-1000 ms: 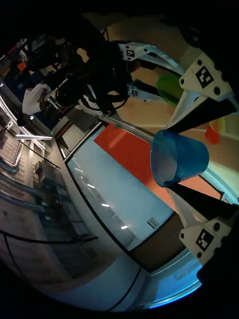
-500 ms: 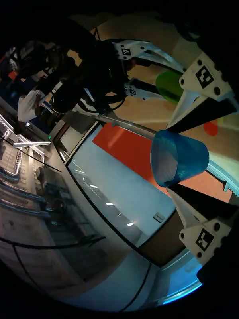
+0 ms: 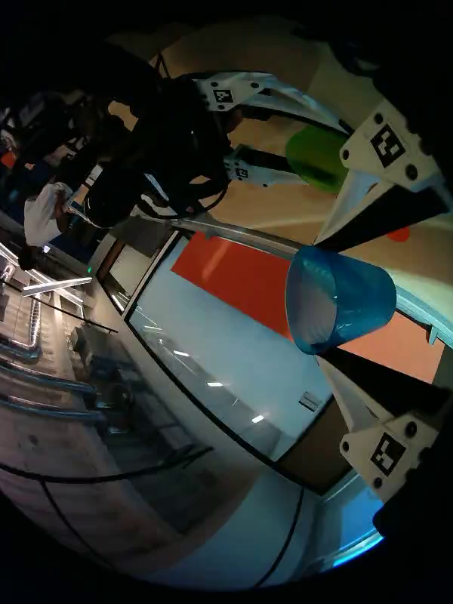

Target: Pour water

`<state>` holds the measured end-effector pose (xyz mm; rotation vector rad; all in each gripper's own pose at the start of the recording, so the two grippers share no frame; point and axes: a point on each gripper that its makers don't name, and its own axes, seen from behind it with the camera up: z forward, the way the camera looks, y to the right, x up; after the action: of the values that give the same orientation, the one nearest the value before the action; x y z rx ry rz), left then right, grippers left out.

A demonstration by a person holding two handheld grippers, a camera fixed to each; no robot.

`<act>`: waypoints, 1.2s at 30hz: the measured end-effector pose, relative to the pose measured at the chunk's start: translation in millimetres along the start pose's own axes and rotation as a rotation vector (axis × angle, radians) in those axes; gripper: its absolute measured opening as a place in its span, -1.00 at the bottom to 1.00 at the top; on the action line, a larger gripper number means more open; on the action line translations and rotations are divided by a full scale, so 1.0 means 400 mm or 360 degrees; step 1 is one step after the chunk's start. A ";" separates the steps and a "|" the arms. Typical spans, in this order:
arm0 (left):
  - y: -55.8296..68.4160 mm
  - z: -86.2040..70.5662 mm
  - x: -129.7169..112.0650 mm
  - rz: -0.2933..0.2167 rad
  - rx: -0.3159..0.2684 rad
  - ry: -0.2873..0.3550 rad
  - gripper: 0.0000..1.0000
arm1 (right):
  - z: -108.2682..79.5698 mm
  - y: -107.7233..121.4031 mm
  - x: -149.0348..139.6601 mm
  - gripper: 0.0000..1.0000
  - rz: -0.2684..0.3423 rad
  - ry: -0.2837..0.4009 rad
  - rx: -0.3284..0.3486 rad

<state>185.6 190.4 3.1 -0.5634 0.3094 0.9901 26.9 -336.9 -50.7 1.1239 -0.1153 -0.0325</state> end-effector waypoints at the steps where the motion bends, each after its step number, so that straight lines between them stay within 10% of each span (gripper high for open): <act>1: 0.000 0.000 0.001 0.0012 0.0001 -0.0001 0.71 | 0.000 0.000 0.000 0.79 0.0000 0.0001 0.0000; 36: -0.004 -0.002 0.012 0.0202 0.0024 -0.0006 0.71 | -0.006 0.009 0.002 0.79 -0.0001 0.0012 -0.0005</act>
<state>189.3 192.4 0.5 -0.5332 0.3525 1.1101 27.8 -333.0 -48.4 1.1209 -0.1083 -0.0293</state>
